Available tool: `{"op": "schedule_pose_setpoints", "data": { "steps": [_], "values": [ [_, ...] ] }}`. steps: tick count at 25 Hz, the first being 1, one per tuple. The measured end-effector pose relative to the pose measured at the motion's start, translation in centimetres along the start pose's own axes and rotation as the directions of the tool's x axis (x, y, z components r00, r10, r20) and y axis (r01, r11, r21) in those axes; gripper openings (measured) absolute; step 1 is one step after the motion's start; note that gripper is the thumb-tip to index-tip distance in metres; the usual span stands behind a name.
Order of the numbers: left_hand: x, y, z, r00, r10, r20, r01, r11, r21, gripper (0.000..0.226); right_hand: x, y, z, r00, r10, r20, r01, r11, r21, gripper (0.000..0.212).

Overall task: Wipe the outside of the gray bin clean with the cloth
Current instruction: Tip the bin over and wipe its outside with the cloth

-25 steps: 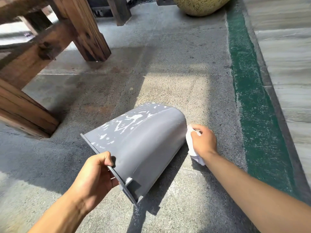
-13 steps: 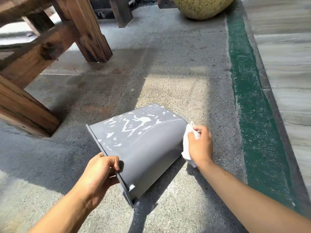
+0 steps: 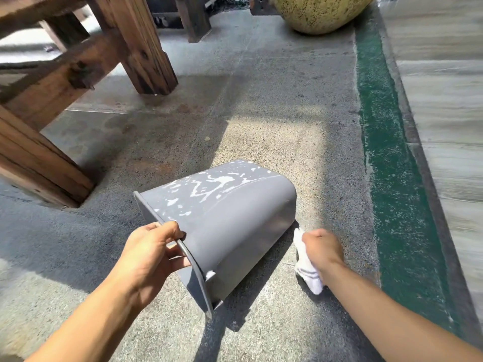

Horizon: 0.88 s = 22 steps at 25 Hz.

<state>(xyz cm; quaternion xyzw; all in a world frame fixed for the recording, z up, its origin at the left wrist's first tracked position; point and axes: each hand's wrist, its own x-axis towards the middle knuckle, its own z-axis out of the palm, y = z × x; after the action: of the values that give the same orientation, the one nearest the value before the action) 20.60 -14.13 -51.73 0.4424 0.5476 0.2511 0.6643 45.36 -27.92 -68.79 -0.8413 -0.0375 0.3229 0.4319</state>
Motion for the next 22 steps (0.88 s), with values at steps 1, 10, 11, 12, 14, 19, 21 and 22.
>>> {"op": "schedule_pose_setpoints", "data": {
  "steps": [1, 10, 11, 12, 14, 19, 21, 22],
  "values": [
    [0.2, 0.2, -0.1, 1.0, -0.006, -0.018, 0.005, 1.0, -0.02, 0.015, -0.8, 0.2, 0.3, 0.999, -0.042, 0.024, 0.044, 0.994, -0.096, 0.01],
    [0.9, 0.1, -1.3, 0.986, -0.157, -0.047, 0.157, 0.988, -0.009, 0.016, -0.2, -5.1, 2.1, 0.96, -0.277, -0.05, 0.265, 0.949, -0.17, 0.008],
    [0.8, 0.1, -1.3, 0.985, -0.165, -0.045, 0.165, 0.986, -0.008, 0.016, 0.2, -5.9, 2.0, 0.96, -0.272, -0.068, 0.263, 0.957, -0.123, 0.009],
    [0.6, 0.1, -1.1, 0.984, -0.174, -0.042, 0.174, 0.985, -0.003, 0.017, 0.7, -6.6, 2.0, 0.96, -0.265, -0.095, 0.259, 0.963, -0.07, 0.008],
    [0.1, 0.1, -0.7, 0.981, -0.191, -0.029, 0.191, 0.982, 0.008, 0.022, 1.7, -8.1, 1.9, 0.958, -0.252, -0.139, 0.259, 0.965, 0.036, 0.004],
    [-0.3, 0.1, -0.1, 0.976, -0.217, 0.01, 0.217, 0.976, -0.012, 0.022, 2.9, -11.7, 0.7, 0.966, -0.228, -0.122, 0.259, 0.845, 0.469, 0.013],
    [-0.5, 0.2, 0.0, 0.966, -0.253, 0.046, 0.255, 0.965, -0.063, 0.022, 2.2, -12.8, -0.7, 0.97, -0.21, -0.12, 0.235, 0.696, 0.679, 0.017],
    [-0.6, 0.3, -0.1, 0.96, -0.271, 0.071, 0.276, 0.957, -0.091, 0.02, 1.7, -13.0, -1.2, 0.97, -0.215, -0.111, 0.227, 0.654, 0.722, 0.018]
  ]
}}
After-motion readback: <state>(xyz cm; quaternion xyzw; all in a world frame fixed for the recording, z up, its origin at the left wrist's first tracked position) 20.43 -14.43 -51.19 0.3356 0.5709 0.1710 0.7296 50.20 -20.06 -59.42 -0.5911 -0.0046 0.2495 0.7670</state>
